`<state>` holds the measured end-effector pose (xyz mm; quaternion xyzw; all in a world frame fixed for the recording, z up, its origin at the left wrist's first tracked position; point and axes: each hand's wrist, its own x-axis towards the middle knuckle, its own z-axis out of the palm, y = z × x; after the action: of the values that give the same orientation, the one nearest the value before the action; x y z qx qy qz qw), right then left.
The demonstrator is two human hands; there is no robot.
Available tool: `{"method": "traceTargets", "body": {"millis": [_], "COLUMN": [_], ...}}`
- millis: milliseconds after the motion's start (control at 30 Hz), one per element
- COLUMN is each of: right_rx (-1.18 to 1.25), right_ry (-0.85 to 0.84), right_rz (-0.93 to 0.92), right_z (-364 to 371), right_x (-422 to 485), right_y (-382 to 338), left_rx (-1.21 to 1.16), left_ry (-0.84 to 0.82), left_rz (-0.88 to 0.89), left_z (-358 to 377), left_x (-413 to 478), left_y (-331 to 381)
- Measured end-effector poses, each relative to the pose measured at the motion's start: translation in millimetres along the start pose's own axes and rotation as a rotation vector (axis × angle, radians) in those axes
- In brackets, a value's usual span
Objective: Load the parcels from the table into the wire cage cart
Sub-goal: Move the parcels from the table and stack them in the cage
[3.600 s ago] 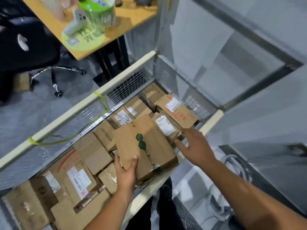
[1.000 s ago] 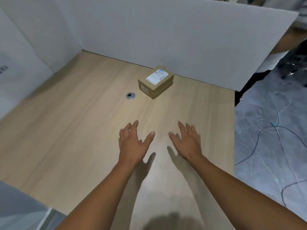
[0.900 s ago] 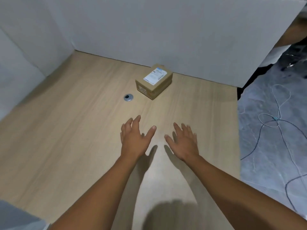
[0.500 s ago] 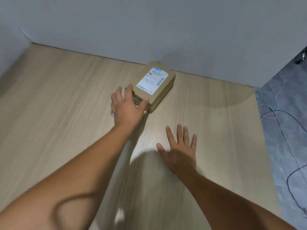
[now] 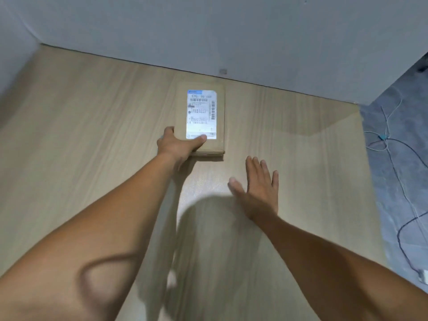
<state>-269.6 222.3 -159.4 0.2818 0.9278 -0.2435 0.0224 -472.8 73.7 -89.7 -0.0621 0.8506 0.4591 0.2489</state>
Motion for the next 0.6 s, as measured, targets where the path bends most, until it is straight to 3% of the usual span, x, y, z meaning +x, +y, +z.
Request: {"method": "traceTargets", "body": {"millis": [100,200,267,433,600], "right_rx": [0.435,1.053,1.035,0.763,0.894], "right_ry": [-0.149,-0.465,-0.546,-0.441,-0.430], "right_rz": [0.155,0.101,0.005,-0.162,-0.177], "right_z": [-25.3,-65.8,-88.0,-104.1,-88.4], "right_x": [7.7,9.4,4.5,-57.4,-180.3], "right_y": [-21.2,-47.7,-63.3,-68.2,-48.6], "left_rx": [-0.006,-0.037,-0.150,-0.192,-0.251], "left_ry": [0.002,-0.023,-0.045,0.150,0.326], "left_rz": [-0.036,-0.028,-0.017,0.126,0.134], "left_z": [-3.3,4.3,6.9,-7.8,-19.1], "left_x": [-42.8,-80.2,-101.5,-201.9,-335.5], "left_y": [-40.8,-68.6,-69.2,-61.9,-86.9]}}
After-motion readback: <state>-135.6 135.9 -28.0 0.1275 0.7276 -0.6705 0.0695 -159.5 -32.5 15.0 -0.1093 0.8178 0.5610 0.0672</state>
